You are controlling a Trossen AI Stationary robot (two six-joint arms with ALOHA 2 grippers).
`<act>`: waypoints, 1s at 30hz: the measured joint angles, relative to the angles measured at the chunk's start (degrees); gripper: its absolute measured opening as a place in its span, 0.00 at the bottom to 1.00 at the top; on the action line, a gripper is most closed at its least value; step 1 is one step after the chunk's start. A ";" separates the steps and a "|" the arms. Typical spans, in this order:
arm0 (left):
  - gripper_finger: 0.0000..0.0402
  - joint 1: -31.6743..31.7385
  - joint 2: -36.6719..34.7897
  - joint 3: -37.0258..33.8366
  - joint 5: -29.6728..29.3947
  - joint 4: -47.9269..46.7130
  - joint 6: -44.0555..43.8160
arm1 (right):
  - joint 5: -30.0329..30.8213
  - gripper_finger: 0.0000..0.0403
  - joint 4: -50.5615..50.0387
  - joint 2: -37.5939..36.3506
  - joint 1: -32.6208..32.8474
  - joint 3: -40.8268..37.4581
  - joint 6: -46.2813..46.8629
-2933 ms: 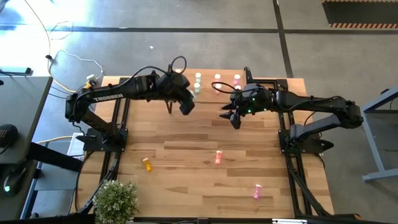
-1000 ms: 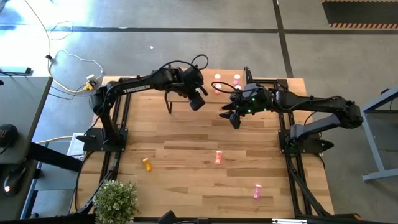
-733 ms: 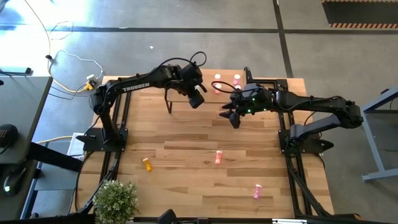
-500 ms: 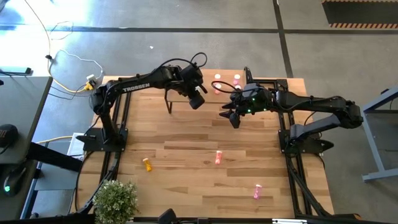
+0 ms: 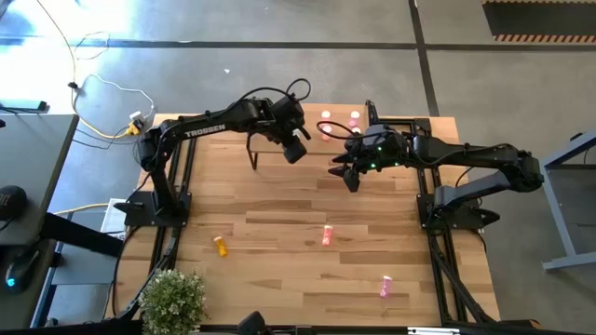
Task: Pick and place medicine bottles onto shelf by color
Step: Put the green pill bottle on the shelf aligned with the green pill bottles, then put the pink pill bottle on the shelf aligned with the pink pill bottles
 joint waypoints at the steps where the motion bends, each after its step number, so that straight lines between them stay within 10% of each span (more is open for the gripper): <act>1: 0.35 0.00 0.00 0.00 -0.03 0.01 0.46 | -0.01 0.49 0.01 0.00 0.00 0.00 0.01; 30: 0.58 0.19 -0.02 1.45 -1.39 0.68 0.04 | -0.01 0.49 -0.03 0.00 0.00 0.00 -0.15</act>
